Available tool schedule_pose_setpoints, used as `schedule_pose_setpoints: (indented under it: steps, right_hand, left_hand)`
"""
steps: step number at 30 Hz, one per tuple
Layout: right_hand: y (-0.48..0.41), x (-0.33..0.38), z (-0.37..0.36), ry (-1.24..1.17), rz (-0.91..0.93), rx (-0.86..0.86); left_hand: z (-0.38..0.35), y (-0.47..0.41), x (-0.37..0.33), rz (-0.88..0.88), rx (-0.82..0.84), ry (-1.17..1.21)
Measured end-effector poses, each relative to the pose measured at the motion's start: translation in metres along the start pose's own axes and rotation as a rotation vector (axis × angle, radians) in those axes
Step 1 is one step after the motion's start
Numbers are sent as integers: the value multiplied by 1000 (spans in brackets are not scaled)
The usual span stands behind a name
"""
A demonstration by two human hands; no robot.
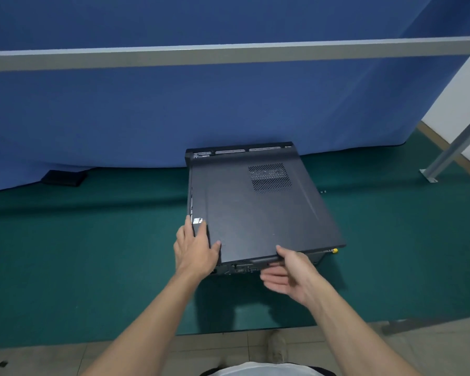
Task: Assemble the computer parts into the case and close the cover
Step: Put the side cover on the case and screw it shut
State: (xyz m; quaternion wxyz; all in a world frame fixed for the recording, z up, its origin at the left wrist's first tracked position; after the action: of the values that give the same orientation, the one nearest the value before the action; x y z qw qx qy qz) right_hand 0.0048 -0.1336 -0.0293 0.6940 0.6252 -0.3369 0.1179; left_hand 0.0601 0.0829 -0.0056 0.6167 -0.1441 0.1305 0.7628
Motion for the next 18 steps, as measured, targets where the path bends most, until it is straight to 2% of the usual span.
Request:
schedule_pose_setpoints:
  steps: [1,3,8,11,12,14,16,18]
  right_hand:
    - [1,-1,6,158,24,-4]
    - [3,9,14,323,121,-10]
    - [7,78,32,706,782,-377]
    - [-4,103,29,1017,1026,-534]
    - [-12,108,31,1120,1040,-589]
    - [-30,115,41,1249,944,-645]
    - [-49,112,52,1297,785,-610]
    - [-58,102,53,1316,704,-576]
  left_hand:
    - [-3,-1,2,-8,22,-14]
    - [-9,-3,4,-24,47,-21]
    - [-19,-9,0,-70,99,-34]
    - [-23,-14,0,-74,107,-46]
    - [-24,-15,0,-71,108,-47]
    - [-25,-19,1,-63,107,-53]
    - [-25,-23,2,-50,97,-49]
    - [-25,-25,5,-44,78,-44]
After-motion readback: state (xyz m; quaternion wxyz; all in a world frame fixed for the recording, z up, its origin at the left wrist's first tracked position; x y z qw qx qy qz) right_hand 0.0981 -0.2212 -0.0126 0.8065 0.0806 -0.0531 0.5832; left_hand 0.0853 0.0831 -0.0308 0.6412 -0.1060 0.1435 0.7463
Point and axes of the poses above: each hand's wrist, its own y-axis away from the middle knuckle, its own z-axis out of the back of the hand, x = y × z, the point moved 6 cm from there along -y, towards the middle knuckle, and after that the axes turned 7 degrees about -x, right-handed, at the moved point
